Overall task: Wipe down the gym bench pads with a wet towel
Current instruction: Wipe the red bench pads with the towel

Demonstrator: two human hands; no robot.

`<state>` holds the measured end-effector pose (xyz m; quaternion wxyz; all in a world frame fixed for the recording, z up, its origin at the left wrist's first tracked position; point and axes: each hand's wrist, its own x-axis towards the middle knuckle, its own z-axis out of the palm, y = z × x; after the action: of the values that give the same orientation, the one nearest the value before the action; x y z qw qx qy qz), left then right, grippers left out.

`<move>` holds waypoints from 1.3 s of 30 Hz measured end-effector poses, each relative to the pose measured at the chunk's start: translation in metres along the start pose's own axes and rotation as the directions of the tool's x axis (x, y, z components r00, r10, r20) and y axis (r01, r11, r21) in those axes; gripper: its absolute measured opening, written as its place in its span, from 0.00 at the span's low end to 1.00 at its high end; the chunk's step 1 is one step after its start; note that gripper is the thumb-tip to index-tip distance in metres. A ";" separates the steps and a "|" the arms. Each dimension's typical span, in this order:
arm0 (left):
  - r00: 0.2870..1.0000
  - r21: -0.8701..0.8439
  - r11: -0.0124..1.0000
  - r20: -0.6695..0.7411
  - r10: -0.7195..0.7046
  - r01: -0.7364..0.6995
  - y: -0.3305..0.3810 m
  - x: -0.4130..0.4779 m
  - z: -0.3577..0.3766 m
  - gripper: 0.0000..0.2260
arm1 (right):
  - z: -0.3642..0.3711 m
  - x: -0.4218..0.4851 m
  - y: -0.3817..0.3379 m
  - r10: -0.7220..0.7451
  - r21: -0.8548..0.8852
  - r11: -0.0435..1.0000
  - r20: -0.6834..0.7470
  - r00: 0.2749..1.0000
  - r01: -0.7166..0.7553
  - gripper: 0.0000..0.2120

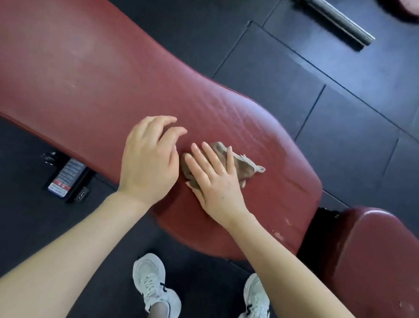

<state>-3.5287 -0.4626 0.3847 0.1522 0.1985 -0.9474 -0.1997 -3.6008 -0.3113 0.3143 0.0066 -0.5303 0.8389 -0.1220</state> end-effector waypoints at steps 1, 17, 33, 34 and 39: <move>1.000 0.005 1.000 0.012 0.026 -0.026 0.007 0.000 0.006 0.12 | -0.001 -0.009 0.015 0.024 -0.016 1.000 0.002 1.000 -0.024 0.24; 0.778 0.378 0.758 0.573 0.260 -0.531 0.114 -0.001 0.095 0.18 | 0.022 -0.195 0.062 0.415 0.048 0.910 -0.066 0.907 -0.413 0.27; 0.738 0.400 0.724 0.637 0.221 -0.562 0.103 0.021 0.104 0.30 | -0.001 -0.177 0.118 0.724 0.028 0.689 -0.063 0.687 -0.724 0.34; 0.737 0.400 0.720 0.637 0.226 -0.567 0.102 0.021 0.104 0.30 | -0.001 -0.180 0.125 0.727 0.025 0.686 -0.052 0.684 -0.727 0.33; 0.724 0.367 0.719 0.634 0.272 -0.590 0.098 0.024 0.105 0.29 | 0.016 -0.167 0.138 0.772 0.284 0.619 -0.048 0.634 -0.732 0.28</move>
<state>-3.6193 -0.3571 0.3415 -0.1385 -0.0681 -0.9852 0.0748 -3.6477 -0.1095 0.2503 0.0509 -0.1124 0.9601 -0.2510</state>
